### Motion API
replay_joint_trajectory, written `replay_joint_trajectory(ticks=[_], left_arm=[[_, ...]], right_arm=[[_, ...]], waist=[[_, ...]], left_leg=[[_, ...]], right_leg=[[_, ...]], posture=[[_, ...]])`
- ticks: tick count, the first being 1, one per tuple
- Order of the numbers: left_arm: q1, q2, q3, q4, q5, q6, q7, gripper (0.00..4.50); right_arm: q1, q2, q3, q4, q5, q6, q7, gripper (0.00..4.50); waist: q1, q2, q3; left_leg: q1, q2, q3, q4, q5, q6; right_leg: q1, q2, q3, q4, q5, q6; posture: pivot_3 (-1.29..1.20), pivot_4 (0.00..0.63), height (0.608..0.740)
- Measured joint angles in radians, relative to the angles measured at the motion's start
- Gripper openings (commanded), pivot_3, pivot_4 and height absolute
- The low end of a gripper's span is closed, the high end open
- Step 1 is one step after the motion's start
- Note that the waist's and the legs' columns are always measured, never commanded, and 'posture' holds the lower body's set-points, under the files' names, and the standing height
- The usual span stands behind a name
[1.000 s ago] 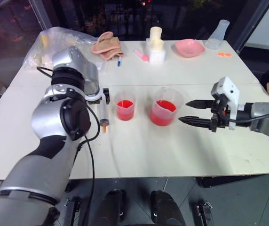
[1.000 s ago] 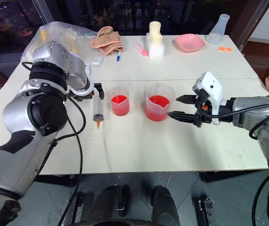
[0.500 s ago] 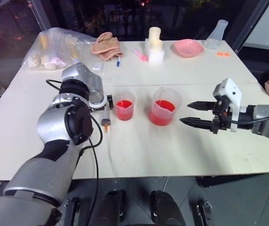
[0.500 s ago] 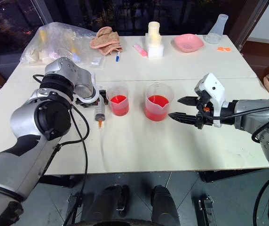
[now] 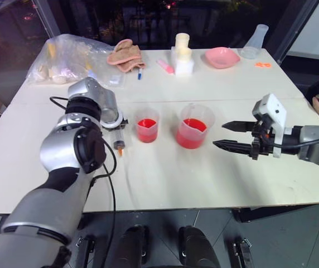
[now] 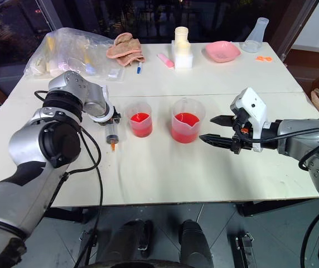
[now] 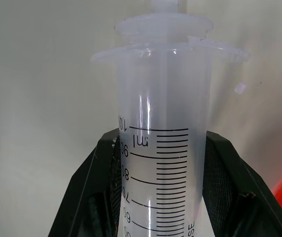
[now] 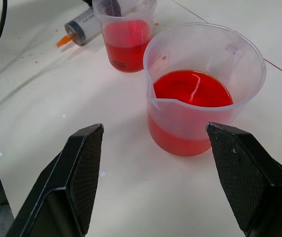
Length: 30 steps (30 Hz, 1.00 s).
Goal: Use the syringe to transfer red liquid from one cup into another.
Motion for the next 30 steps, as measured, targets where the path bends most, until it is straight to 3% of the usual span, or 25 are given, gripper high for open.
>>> replay_joint_trajectory(ticks=[4,7,9,12,14,21,30], left_arm=[[-0.006,0.042,-0.018,-0.07,-0.007,0.04,-0.038,1.61],[-0.021,0.062,-0.105,-0.202,-0.006,0.034,-0.143,1.61],[-0.034,0.076,-0.153,-0.312,-0.015,-0.014,-0.254,1.61],[-0.076,0.063,-0.13,-0.428,-0.071,-0.111,-0.339,1.61],[-0.091,0.056,-0.194,-0.495,-0.069,-0.198,-0.425,1.61],[-0.099,-0.071,-0.311,-0.581,-0.075,-0.558,-0.662,1.61],[-0.124,-0.256,-0.316,-0.577,-0.188,-0.848,-0.927,1.61]], right_arm=[[-0.001,0.0,0.001,0.002,-0.001,-0.005,0.0,3.45],[-0.007,0.0,0.003,0.003,-0.002,-0.01,0.001,3.45],[-0.013,0.0,0.003,0.005,-0.003,-0.013,0.001,3.45],[-0.023,0.001,0.006,0.009,-0.003,-0.013,-0.001,3.45],[-0.028,0.002,0.005,0.013,-0.003,-0.014,-0.006,3.45],[-0.03,0.019,-0.029,0.01,0.005,-0.012,-0.05,3.45],[-0.033,0.034,-0.259,-0.034,0.126,0.085,-0.18,3.45]], waist=[[0.0,0.0,0.0],[0.001,0.0,0.0],[0.002,0.0,0.0],[0.003,0.0,0.0],[0.001,0.0,0.0],[0.002,0.0,0.0],[0.0,0.0,0.0]], left_leg=[[0.0,0.0,0.0,0.001,0.0,0.0],[-0.001,0.0,0.0,0.003,0.0,0.0],[-0.002,0.0,0.0,0.003,0.0,0.0],[-0.002,0.0,0.0,0.004,-0.001,0.0],[-0.002,0.0,0.0,0.004,-0.001,0.001],[-0.002,0.0,0.0,0.004,-0.001,0.001],[-0.001,0.0,0.001,0.004,-0.002,0.004]], right_leg=[[0.0,0.0,0.0,0.001,0.0,0.0],[0.0,0.0,0.0,0.001,0.0,0.0],[0.0,-0.001,0.0,0.0,0.0,0.0],[0.001,-0.002,0.0,-0.001,0.0,0.0],[0.001,-0.002,0.0,-0.001,0.0,0.0],[0.001,-0.002,0.0,-0.002,0.0,0.0],[0.002,-0.001,0.0,-0.003,0.0,0.0]], posture=[[0.0,0.15,0.74],[0.0,0.15,0.74],[0.0,0.15,0.74],[0.0,0.15,0.74],[0.0,0.15,0.74],[0.0,0.15,0.74],[0.0,0.15,0.74]])
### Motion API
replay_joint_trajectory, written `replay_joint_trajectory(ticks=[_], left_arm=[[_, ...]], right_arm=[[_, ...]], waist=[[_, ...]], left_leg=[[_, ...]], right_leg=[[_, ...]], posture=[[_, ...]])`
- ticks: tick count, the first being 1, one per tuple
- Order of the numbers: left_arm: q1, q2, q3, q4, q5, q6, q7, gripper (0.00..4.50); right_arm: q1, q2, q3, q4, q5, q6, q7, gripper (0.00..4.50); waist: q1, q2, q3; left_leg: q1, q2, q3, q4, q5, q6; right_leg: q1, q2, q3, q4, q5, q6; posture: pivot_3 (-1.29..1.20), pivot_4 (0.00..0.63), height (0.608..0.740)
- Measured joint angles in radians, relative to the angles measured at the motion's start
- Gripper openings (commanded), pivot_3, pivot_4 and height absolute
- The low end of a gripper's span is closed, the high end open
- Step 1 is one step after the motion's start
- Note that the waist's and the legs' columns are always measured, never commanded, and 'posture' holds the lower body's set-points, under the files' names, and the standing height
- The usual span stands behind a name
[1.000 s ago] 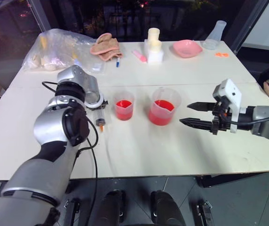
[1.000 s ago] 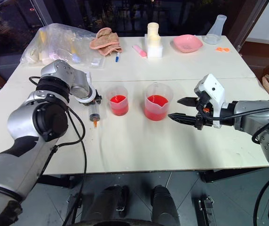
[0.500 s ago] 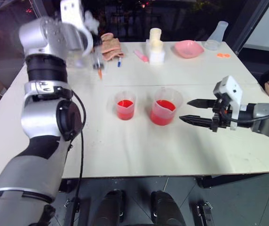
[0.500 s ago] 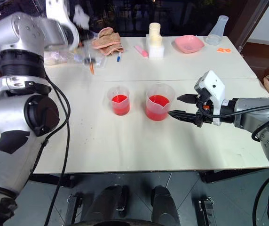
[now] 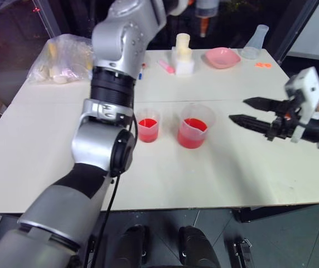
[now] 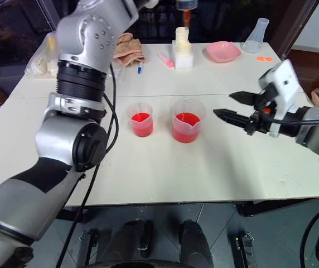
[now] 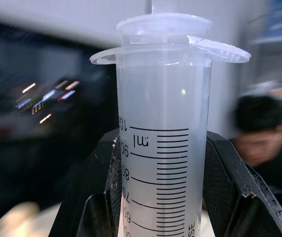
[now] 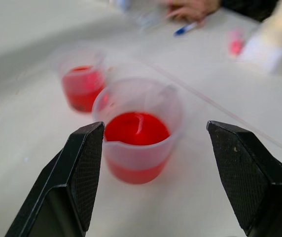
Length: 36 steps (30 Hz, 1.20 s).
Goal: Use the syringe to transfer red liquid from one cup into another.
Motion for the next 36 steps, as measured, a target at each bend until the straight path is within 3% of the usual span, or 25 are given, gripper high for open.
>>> replay_joint_trajectory(ticks=[8,14,18,23,36], left_arm=[[0.198,-0.069,-0.104,-0.046,-0.006,-0.011,-0.136,1.61],[0.353,-0.075,-0.199,-0.121,0.031,-0.113,-0.237,1.61],[0.434,-0.068,-0.234,-0.162,0.051,-0.163,-0.279,1.61],[0.498,-0.047,-0.252,-0.217,0.061,-0.161,-0.286,1.61],[0.613,-0.04,-0.283,-0.213,0.107,-0.168,-0.266,1.61]], right_arm=[[-0.033,0.038,-0.206,-0.073,0.337,0.109,-0.234,3.45],[-0.084,0.044,-0.235,-0.068,0.646,0.038,-0.48,3.45],[-0.135,0.045,-0.184,-0.02,0.758,-0.051,-0.639,3.45],[-0.144,0.045,-0.089,-0.009,0.841,-0.11,-0.736,3.45],[-0.184,0.048,0.1,0.041,0.867,-0.157,-0.884,3.45]], waist=[[0.001,0.0,0.0],[0.001,0.001,0.0],[0.001,0.001,0.0],[0.001,0.001,0.0],[0.001,0.001,0.0]], left_leg=[[0.001,0.0,0.0,0.001,0.0,0.001],[0.001,0.0,0.0,0.001,-0.001,0.002],[0.001,0.001,0.001,0.001,-0.001,0.002],[0.001,0.001,0.001,0.002,-0.001,0.004],[0.001,0.001,0.001,0.003,-0.002,0.006]], right_leg=[[0.001,0.0,0.001,0.0,0.0,0.0],[0.002,0.0,0.001,-0.001,0.0,0.0],[0.002,0.0,0.001,-0.001,0.0,0.0],[0.002,0.0,0.001,-0.002,0.0,0.0],[0.004,0.0,0.0,-0.005,0.0,0.0]], posture=[[0.0,0.15,0.74],[0.0,0.15,0.74],[0.0,0.15,0.74],[0.0,0.15,0.74],[0.0,0.15,0.74]])
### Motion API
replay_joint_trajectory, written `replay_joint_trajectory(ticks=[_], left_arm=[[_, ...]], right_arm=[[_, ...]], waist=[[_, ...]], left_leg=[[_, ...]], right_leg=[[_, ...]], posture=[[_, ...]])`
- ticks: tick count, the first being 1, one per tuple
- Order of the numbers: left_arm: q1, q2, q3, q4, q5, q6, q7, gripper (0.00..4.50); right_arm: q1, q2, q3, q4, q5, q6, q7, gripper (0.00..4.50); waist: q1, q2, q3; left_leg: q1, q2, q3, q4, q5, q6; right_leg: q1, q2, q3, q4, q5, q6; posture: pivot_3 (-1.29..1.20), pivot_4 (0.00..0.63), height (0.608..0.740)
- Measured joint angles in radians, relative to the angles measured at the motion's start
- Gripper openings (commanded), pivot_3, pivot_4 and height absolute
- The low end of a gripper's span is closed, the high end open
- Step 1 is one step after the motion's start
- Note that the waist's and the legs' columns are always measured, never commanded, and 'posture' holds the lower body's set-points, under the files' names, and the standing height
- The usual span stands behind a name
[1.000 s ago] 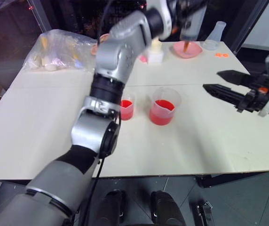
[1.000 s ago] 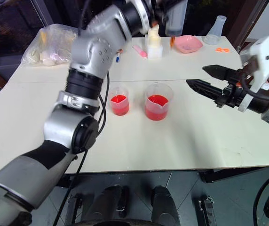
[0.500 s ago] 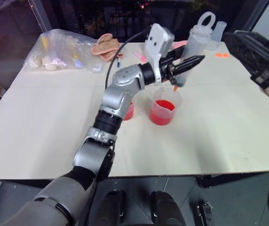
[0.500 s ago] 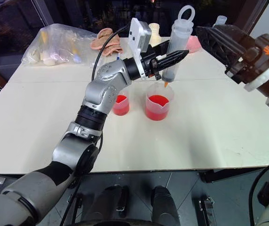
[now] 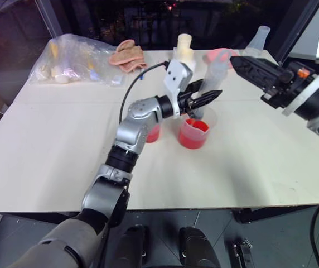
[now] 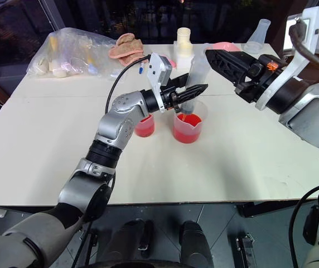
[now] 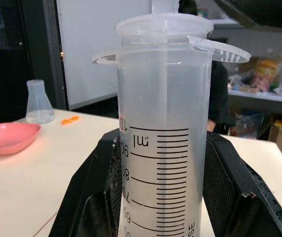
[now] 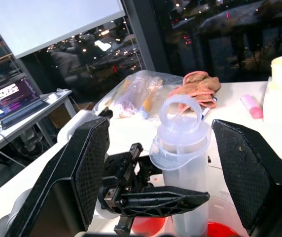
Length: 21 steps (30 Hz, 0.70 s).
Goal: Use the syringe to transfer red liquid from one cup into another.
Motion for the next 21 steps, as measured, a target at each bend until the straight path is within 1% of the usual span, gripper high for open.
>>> replay_joint_trajectory(ticks=[10,21], left_arm=[[0.062,-0.012,-0.011,0.025,0.029,0.0,0.024,1.61],[0.075,-0.021,-0.019,-0.002,0.032,0.004,0.027,1.61]], right_arm=[[-0.018,0.008,0.076,0.017,0.029,-0.001,-0.07,3.45],[-0.016,0.062,0.128,0.035,-0.014,-0.001,-0.069,3.45]], waist=[[0.0,0.0,0.0],[0.0,0.0,0.0]], left_leg=[[0.0,0.0,0.0,0.0,0.0,0.0],[0.0,0.0,0.0,0.0,0.0,0.001]], right_leg=[[0.0,0.0,0.0,-0.001,0.0,0.0],[0.001,0.0,0.0,-0.002,0.0,0.0]], posture=[[0.0,0.15,0.74],[0.0,0.15,0.74]])
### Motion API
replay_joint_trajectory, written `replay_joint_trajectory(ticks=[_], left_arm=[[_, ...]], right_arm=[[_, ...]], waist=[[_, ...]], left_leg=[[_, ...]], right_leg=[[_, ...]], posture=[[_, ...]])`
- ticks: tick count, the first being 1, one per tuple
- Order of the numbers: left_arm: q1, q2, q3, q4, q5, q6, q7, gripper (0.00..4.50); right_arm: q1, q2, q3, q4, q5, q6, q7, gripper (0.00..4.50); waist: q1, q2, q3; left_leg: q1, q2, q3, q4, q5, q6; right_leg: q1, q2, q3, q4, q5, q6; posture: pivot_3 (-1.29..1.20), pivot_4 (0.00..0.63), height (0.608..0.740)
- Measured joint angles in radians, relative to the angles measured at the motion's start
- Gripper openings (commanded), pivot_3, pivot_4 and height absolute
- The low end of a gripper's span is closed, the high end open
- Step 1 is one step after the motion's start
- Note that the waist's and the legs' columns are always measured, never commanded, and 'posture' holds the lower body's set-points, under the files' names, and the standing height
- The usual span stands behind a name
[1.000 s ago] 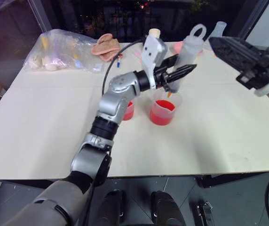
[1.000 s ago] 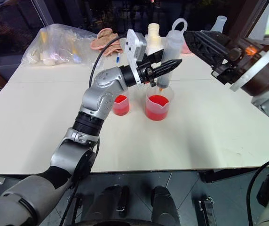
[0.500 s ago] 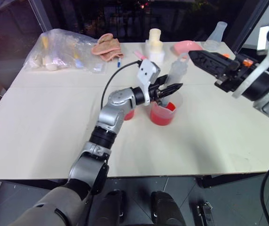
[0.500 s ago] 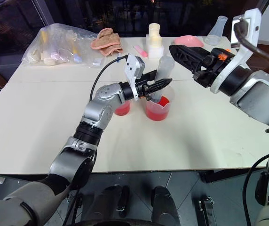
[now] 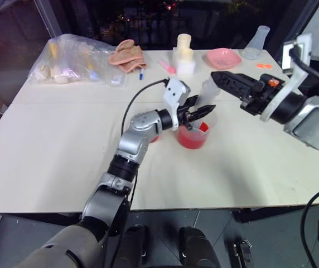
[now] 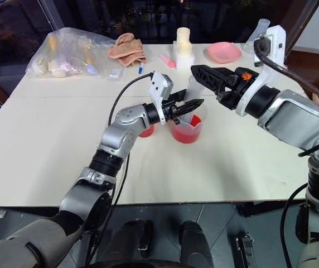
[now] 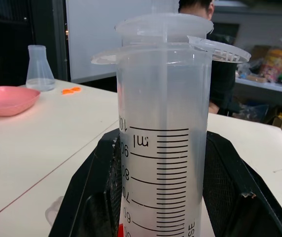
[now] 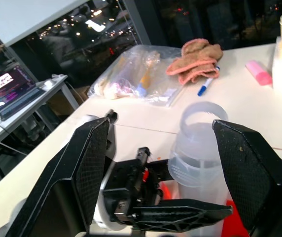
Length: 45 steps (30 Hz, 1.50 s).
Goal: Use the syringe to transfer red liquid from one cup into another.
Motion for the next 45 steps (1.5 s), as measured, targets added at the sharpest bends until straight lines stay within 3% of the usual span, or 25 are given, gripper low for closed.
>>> replay_joint_trajectory(ticks=[11,23,26,31,45], left_arm=[[0.018,0.005,-0.016,-0.035,0.0,0.002,0.011,1.61],[0.041,0.008,-0.025,-0.059,0.0,0.027,0.022,1.61],[0.05,0.014,-0.024,-0.066,0.0,0.031,0.033,1.61],[0.064,0.018,-0.015,-0.082,-0.001,0.044,0.039,1.61],[0.089,0.027,-0.008,-0.153,-0.002,0.071,0.044,1.61]], right_arm=[[-0.02,0.053,0.044,-0.02,-0.053,0.0,0.024,3.45],[-0.054,0.109,0.088,0.029,-0.255,0.007,0.136,3.45],[-0.073,0.138,0.102,0.054,-0.317,0.016,0.169,2.6],[-0.096,0.183,0.103,0.106,-0.398,0.03,0.189,0.02],[-0.109,0.239,0.034,0.091,-0.396,0.104,0.217,0.02]], waist=[[0.0,0.0,0.0],[-0.001,0.0,0.0],[-0.002,0.0,0.0],[-0.001,0.0,0.0],[-0.003,0.0,0.0]], left_leg=[[0.0,0.0,0.0,0.0,0.0,0.0],[0.0,0.0,0.0,0.0,0.0,0.0],[0.0,0.0,0.0,0.0,0.0,0.0],[0.0,0.0,0.0,-0.001,0.0,0.0],[0.0,0.0,0.0,-0.002,-0.001,0.0]], right_leg=[[0.0,0.0,0.0,-0.001,0.0,0.0],[0.0,0.0,0.0,-0.001,0.0,0.0],[0.0,0.0,0.0,-0.001,0.0,0.0],[0.0,0.0,0.0,-0.002,0.0,0.0],[0.0,0.0,0.0,-0.002,0.0,0.0]], posture=[[0.0,0.15,0.74],[0.0,0.15,0.74],[0.0,0.15,0.74],[0.0,0.15,0.74],[0.0,0.15,0.74]])
